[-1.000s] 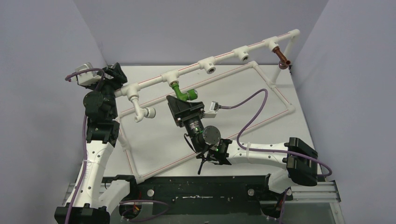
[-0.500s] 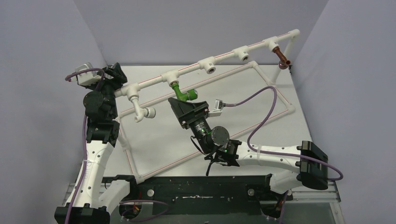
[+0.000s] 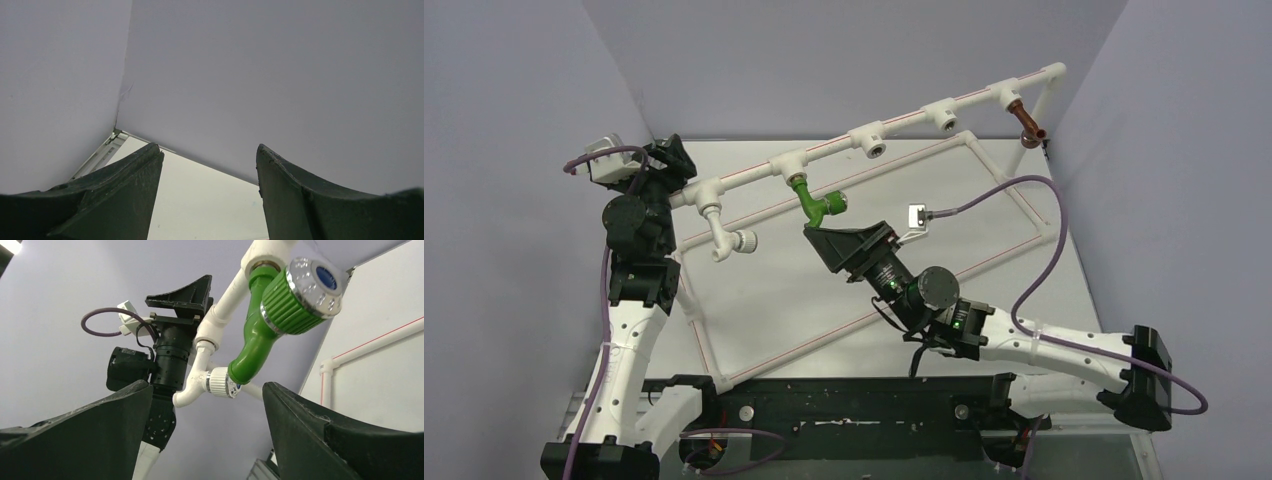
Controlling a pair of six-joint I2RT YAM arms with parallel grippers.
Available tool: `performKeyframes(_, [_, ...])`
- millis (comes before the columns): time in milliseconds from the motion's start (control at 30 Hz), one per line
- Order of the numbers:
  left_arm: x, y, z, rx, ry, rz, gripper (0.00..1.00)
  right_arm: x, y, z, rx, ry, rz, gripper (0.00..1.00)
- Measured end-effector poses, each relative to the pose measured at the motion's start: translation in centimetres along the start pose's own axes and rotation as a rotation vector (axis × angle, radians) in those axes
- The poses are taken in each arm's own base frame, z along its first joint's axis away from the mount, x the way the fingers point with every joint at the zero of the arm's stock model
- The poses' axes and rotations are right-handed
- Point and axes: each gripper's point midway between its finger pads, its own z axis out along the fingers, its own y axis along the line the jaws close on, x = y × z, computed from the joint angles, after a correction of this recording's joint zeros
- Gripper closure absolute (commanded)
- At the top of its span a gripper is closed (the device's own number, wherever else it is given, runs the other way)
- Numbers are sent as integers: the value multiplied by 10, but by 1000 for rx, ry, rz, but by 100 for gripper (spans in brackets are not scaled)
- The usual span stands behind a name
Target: Install the water faucets
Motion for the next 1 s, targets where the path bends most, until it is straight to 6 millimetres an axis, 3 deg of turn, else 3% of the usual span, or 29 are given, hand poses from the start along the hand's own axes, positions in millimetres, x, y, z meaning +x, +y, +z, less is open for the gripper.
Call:
performKeyframes(167, [0, 0, 0, 0, 0, 0, 34, -21, -5, -13, -10, 36, -177, 17])
performKeyframes(400, [2, 0, 2, -2, 3, 2, 34, -41, -18, -27, -27, 105, -577, 15])
performKeyframes(667, [2, 1, 3, -4, 6, 4, 34, -56, -5, -42, -180, 142, -1121, 13])
performKeyframes(800, [3, 1, 4, -5, 7, 5, 34, -61, 2, -42, -263, 152, -1396, 12])
performKeyframes(1000, [3, 2, 4, -6, 7, 5, 34, -55, -5, -40, -364, 195, -1770, 10])
